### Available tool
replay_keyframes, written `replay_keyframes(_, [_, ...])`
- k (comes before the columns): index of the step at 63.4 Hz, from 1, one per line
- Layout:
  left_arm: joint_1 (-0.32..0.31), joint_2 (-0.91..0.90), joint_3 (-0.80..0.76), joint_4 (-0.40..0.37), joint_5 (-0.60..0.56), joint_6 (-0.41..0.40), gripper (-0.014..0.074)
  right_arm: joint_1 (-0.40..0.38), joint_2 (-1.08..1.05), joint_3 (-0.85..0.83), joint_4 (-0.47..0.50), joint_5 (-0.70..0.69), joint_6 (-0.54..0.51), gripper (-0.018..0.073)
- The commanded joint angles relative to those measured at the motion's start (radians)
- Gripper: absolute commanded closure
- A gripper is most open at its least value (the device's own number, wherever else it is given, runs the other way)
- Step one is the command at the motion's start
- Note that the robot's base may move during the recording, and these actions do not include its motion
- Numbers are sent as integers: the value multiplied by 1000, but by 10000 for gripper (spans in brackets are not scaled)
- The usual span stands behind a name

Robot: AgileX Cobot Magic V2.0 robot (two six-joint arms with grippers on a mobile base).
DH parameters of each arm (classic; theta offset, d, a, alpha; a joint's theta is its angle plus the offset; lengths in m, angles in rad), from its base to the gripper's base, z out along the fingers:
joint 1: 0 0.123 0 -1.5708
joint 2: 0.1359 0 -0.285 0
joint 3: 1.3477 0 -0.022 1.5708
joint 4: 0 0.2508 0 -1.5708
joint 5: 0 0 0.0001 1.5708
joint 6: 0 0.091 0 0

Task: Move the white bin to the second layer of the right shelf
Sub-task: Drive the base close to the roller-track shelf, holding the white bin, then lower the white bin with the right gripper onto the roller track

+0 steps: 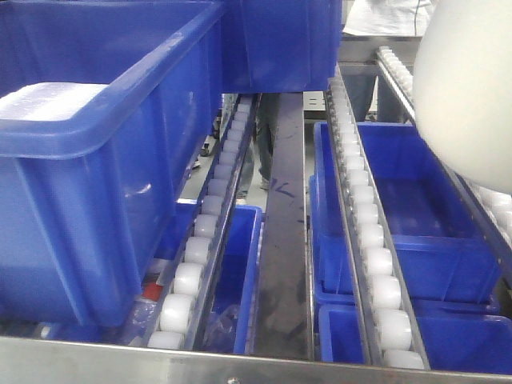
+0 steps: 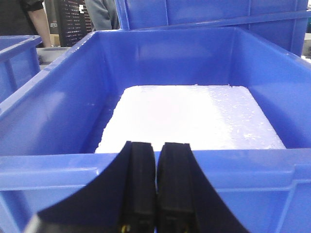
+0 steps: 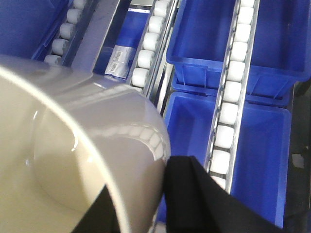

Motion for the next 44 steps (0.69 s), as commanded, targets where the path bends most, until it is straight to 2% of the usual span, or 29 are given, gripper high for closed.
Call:
replay_keyframes(1, [-3, -17, 33, -8, -90, -7, 512, -6, -1, -31, 5, -86, -3, 504])
replay_keyframes(44, [-3, -17, 33, -8, -90, -7, 512, -6, -1, -31, 5, -89, -3, 504])
